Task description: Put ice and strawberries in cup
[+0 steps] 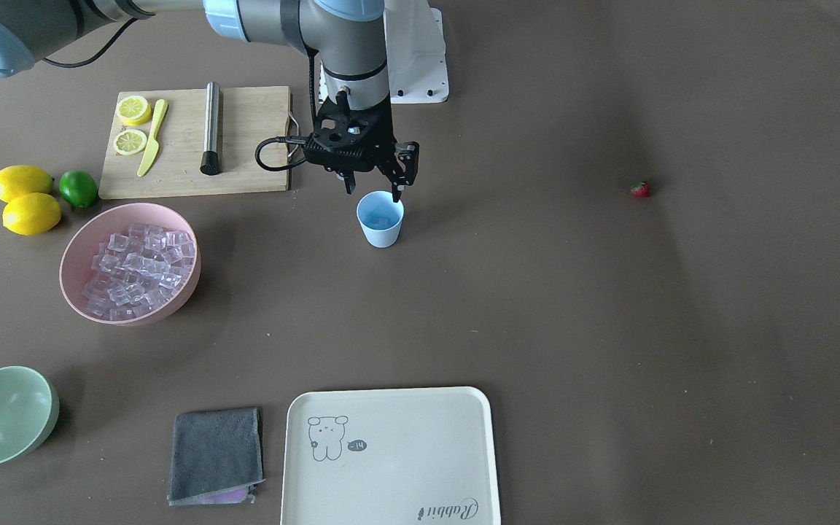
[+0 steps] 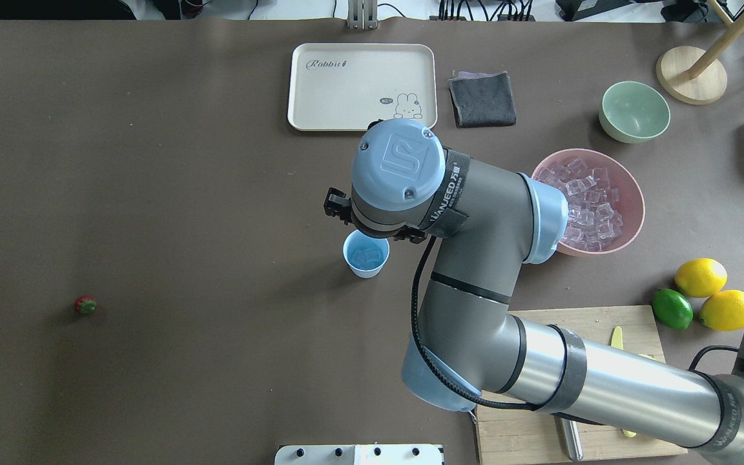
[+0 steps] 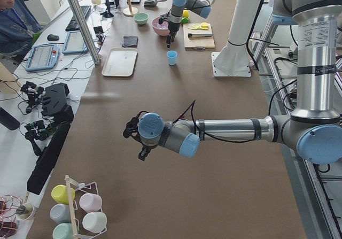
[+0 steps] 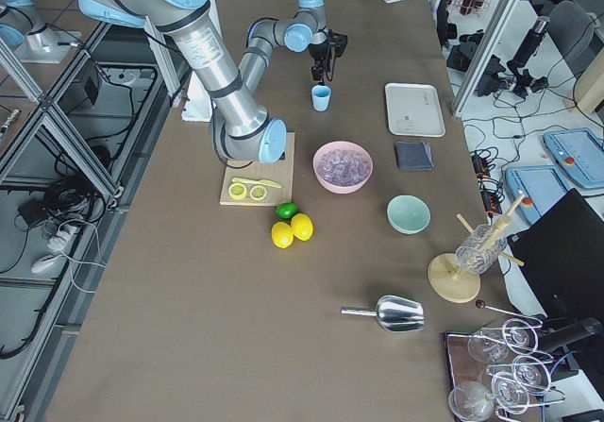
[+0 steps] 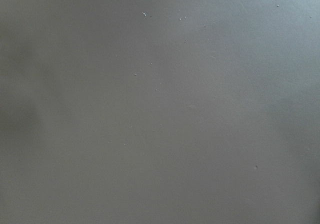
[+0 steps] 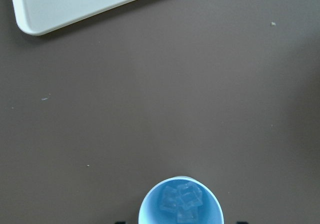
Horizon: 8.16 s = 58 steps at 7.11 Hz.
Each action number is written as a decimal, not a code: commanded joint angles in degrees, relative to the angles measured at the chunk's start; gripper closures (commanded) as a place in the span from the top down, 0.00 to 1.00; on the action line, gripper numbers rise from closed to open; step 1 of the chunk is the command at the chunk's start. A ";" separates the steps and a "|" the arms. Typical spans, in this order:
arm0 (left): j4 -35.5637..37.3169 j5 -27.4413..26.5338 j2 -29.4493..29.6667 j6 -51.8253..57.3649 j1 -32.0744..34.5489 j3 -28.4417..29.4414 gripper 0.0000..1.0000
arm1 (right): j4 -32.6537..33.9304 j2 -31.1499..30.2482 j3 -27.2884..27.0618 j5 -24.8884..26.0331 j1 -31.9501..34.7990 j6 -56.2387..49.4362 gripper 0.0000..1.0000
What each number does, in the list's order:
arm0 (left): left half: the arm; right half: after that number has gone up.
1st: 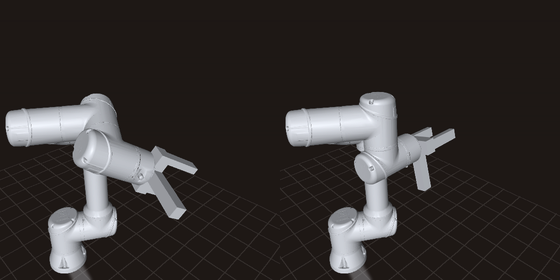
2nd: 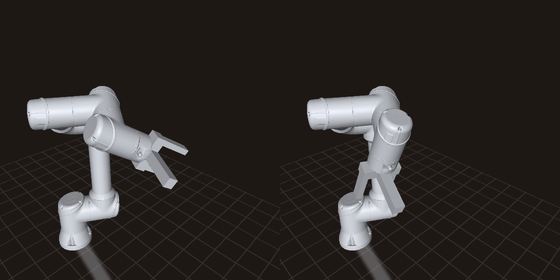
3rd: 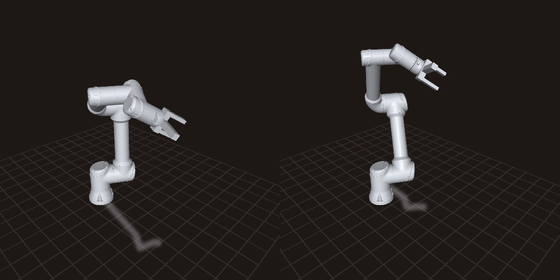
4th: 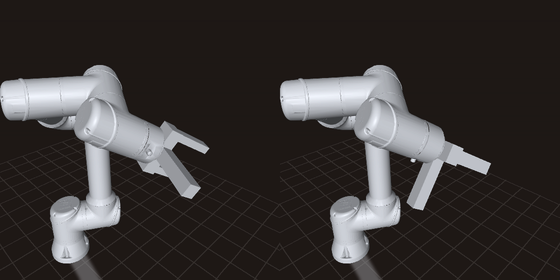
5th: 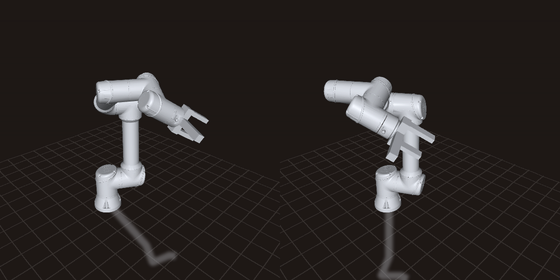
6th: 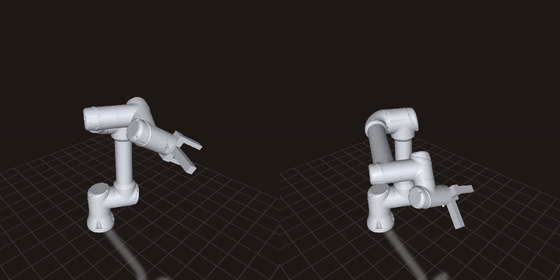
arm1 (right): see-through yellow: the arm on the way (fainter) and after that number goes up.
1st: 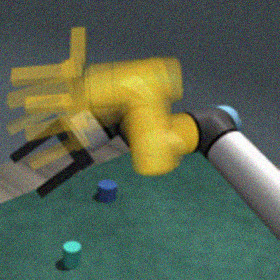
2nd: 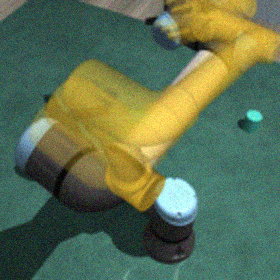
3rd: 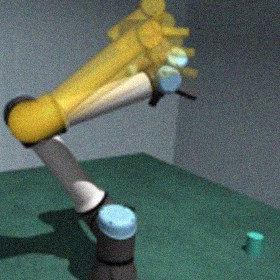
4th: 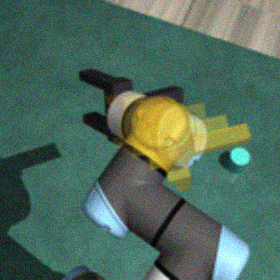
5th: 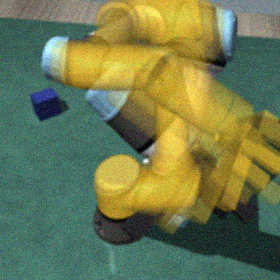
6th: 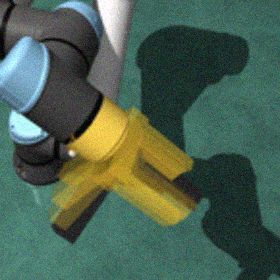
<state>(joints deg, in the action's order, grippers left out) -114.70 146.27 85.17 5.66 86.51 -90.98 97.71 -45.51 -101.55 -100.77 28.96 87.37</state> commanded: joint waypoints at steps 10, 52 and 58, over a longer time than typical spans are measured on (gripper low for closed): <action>-11.33 -24.06 3.07 -50.00 -34.95 -12.82 0.99 | -2.79 -48.38 -4.35 -28.34 51.69 -90.07 1.00; -11.87 -35.62 40.17 -88.19 -55.04 -7.11 0.97 | -2.88 -52.66 -3.74 -27.90 54.45 -90.54 1.00; -10.99 -28.47 35.19 -82.70 -49.98 -7.46 0.97 | -2.88 -52.92 -3.56 -27.99 54.45 -90.45 1.00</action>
<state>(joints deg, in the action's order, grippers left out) -126.04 113.23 123.01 -80.71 33.62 -98.31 94.83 -98.28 -105.20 -128.76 83.41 -3.08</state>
